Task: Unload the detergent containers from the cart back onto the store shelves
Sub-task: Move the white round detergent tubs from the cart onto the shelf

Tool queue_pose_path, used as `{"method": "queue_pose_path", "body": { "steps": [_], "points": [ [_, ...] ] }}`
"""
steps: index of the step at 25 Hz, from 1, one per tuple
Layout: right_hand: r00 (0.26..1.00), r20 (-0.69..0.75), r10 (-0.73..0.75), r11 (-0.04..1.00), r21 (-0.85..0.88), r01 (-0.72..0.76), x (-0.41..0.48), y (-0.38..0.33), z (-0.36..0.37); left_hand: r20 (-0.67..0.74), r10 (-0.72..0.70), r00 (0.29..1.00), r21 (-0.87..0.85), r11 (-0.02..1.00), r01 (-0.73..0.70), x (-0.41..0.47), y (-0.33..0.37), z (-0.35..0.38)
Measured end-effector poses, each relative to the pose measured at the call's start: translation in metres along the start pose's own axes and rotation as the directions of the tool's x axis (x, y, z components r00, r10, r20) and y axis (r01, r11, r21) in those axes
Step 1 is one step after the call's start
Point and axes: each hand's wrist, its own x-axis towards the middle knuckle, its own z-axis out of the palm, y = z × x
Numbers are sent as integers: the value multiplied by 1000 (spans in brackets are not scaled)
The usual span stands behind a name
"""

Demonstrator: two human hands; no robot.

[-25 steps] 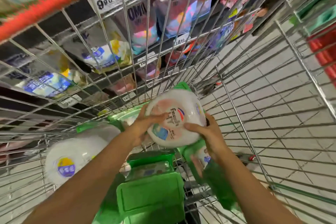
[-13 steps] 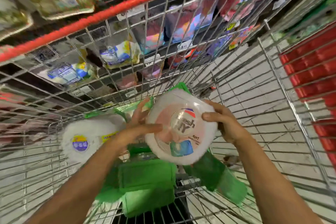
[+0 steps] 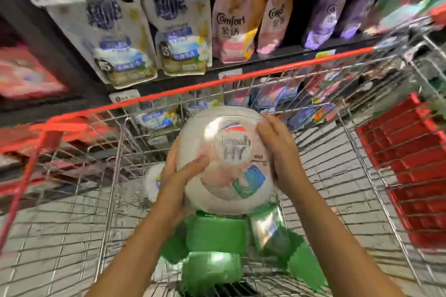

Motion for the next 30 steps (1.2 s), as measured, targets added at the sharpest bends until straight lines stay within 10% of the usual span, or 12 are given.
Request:
{"method": "queue_pose_path", "body": {
  "steps": [9,18,30],
  "points": [
    [961,-52,-270,948,158,275,-174,-16,132,-32,165,986,-20,986,-166,-153,75,-95],
    [956,200,-216,961,218,171,-222,-19,207,-196,405,893,232,904,-359,-243,96,-168],
    [737,559,-380,924,269,272,-255,-30,337,-519,620,588,202,757,-621,-309,141,-249]
  ]
}}
